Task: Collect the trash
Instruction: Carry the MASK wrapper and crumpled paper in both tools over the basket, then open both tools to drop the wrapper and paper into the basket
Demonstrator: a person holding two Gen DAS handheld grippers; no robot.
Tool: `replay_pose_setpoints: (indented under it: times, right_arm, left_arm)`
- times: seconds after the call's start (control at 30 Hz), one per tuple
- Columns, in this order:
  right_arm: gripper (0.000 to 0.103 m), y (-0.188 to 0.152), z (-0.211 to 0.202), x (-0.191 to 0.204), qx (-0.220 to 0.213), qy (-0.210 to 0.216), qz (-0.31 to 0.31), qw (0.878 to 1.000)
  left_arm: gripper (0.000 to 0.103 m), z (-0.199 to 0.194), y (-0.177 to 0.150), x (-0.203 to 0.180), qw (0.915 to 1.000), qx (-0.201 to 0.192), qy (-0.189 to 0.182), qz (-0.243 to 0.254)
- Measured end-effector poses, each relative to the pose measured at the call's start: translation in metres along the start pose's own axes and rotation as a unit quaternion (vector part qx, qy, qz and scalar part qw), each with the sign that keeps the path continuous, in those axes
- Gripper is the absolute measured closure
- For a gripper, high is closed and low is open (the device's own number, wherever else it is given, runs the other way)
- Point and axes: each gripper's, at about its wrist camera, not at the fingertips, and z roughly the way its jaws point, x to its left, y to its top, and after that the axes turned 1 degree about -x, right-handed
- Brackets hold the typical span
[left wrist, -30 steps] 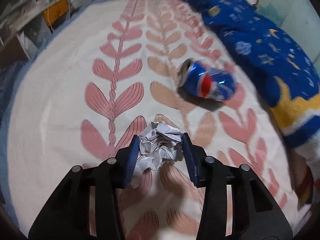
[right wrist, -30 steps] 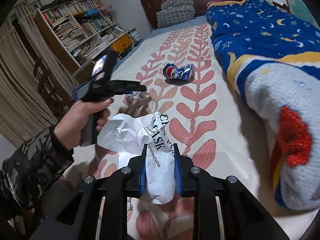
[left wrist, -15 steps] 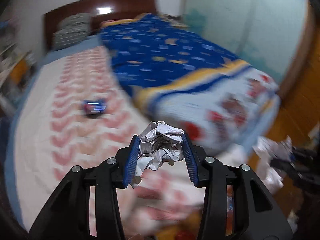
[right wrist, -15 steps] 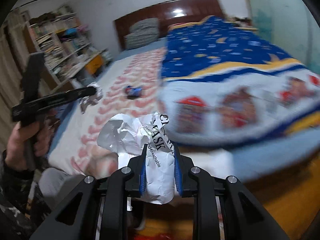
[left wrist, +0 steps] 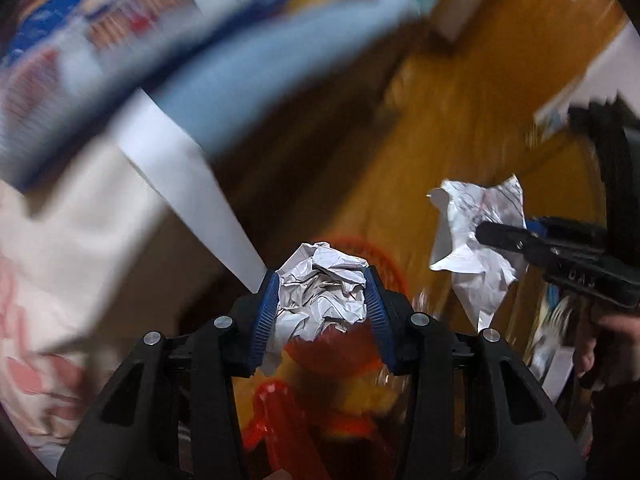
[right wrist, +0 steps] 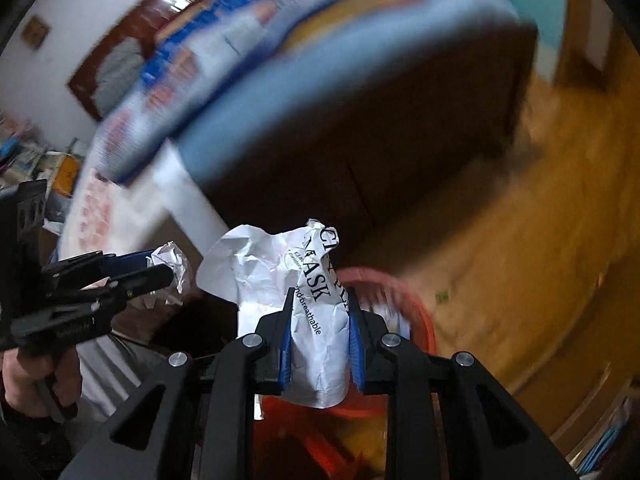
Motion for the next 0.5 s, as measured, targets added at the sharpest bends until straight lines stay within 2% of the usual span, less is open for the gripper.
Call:
replay_pose_setpoints:
  times: [0.07, 0.1, 0.23, 0.3, 0.4, 0.5]
  right_arm:
    - [0.08, -0.016, 0.025, -0.012, 0.023, -0.014, 0.01, 1.0]
    - [0.08, -0.026, 0.045, -0.023, 0.043, -0.017, 0.021, 0.999]
    - [0.079, -0.05, 0.098, -0.052, 0.084, -0.016, 0.063, 0.994]
    - [0.079, -0.06, 0.126, -0.065, 0.105, -0.021, 0.076, 0.991]
    - [0.079, -0.069, 0.155, -0.076, 0.124, -0.022, 0.108, 0.986]
    - [0.077, -0.074, 0.168, -0.076, 0.126, -0.03, 0.115, 0.985]
  left_arm:
    - [0.059, 0.032, -0.009, -0.007, 0.9993, 0.038, -0.007, 0.005]
    - [0.059, 0.051, -0.016, -0.014, 0.9982, 0.056, 0.001, 0.02]
    - [0.059, 0.098, -0.027, -0.026, 0.9942, 0.099, 0.01, 0.04]
    - [0.058, 0.118, -0.032, -0.027, 0.9934, 0.108, 0.012, 0.038]
    - [0.058, 0.157, -0.047, -0.025, 0.9882, 0.145, 0.032, 0.038]
    - [0.058, 0.178, -0.055, -0.023, 0.9842, 0.164, 0.046, 0.047]
